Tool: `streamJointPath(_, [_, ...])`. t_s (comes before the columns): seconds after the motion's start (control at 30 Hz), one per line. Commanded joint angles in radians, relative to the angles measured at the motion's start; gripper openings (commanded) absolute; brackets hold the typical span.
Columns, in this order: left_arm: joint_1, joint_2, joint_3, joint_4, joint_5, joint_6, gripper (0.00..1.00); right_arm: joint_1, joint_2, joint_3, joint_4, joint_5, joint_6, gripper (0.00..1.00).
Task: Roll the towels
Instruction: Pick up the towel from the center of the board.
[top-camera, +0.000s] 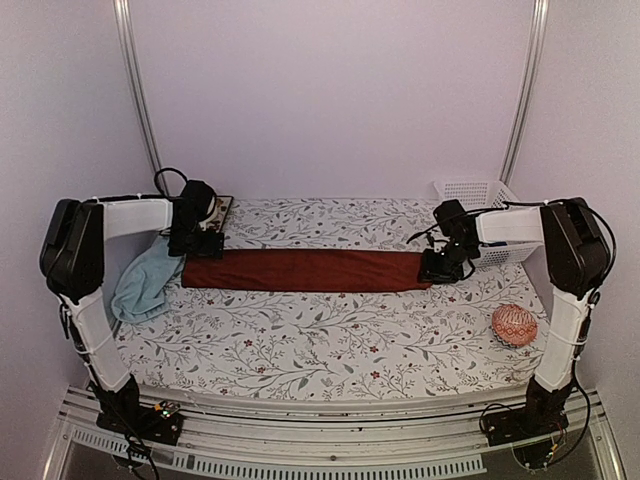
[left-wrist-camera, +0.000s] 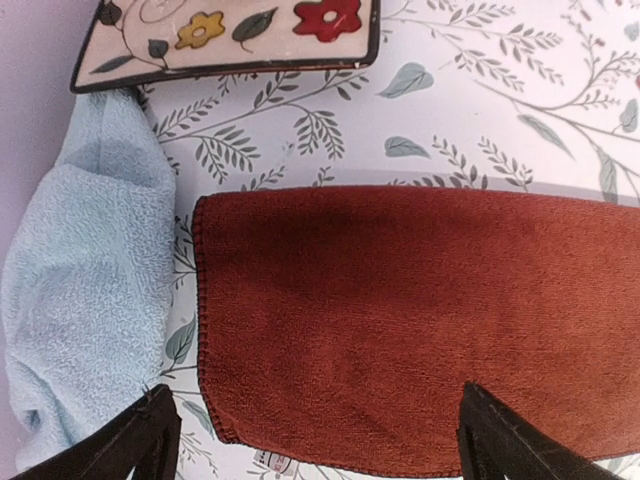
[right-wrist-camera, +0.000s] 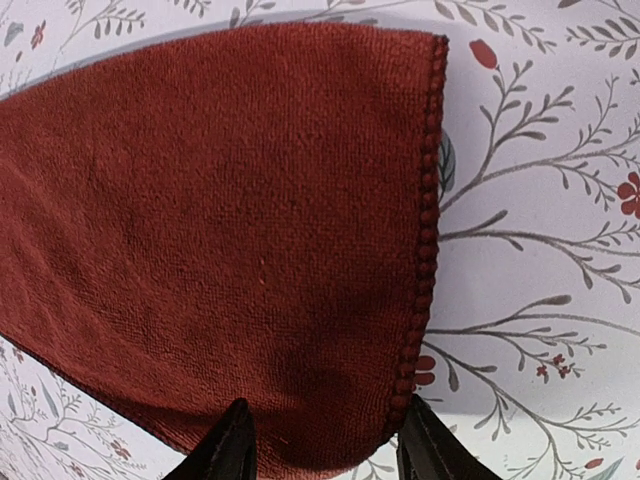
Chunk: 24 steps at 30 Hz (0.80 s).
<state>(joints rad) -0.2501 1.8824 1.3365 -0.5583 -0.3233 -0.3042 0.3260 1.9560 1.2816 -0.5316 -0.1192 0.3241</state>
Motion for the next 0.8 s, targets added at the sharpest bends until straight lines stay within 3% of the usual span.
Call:
streamJointPath(0.0, [-0.021,-0.056,0.011,-0.012,-0.007,0.017,0.97,-0.013,0.029,-0.018,0.067,-0.018,0.081,0.49])
streamJointPath(0.3, [-0.027,-0.063,0.012,-0.002,-0.012,0.032,0.97,-0.033,0.024,-0.065,0.11,-0.029,0.103,0.49])
streamJointPath(0.77, [-0.026,-0.038,0.033,0.0,-0.011,0.039,0.97,-0.07,-0.069,-0.157,0.194,-0.381,0.139,0.46])
